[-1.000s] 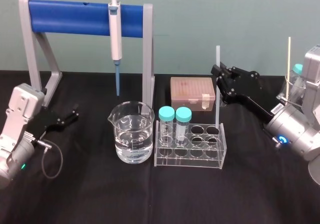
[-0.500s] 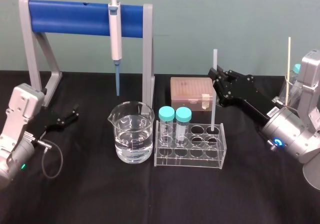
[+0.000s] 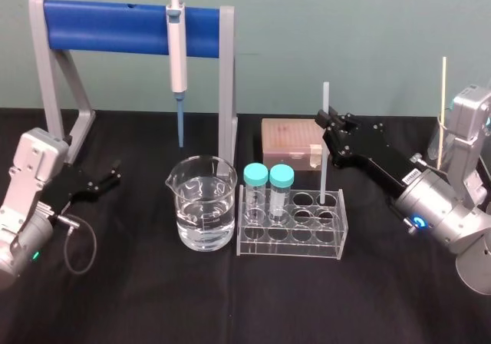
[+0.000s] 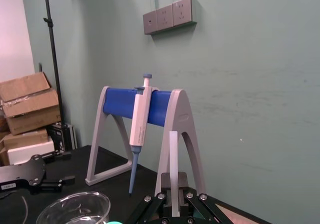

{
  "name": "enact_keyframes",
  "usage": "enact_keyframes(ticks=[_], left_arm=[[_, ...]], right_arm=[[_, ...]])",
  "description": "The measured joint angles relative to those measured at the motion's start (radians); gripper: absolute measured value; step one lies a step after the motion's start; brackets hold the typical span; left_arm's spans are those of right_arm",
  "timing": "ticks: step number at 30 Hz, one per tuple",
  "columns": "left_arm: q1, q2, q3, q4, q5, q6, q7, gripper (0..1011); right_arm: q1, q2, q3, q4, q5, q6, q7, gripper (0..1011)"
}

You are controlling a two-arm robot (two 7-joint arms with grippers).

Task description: Pick up the stirring rod with one hand, then place it down.

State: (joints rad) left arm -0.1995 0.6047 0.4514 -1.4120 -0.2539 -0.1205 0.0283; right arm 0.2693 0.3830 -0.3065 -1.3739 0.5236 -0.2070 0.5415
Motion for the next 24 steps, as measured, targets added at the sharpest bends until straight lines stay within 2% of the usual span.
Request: enact_keyframes(ticks=[24], left_arm=[[0.000, 0.000, 0.000, 0.000, 0.000, 0.000, 0.000, 1000]], right_arm=[[0.022, -0.026, -0.017, 0.087, -0.049, 0.021, -0.018, 78]])
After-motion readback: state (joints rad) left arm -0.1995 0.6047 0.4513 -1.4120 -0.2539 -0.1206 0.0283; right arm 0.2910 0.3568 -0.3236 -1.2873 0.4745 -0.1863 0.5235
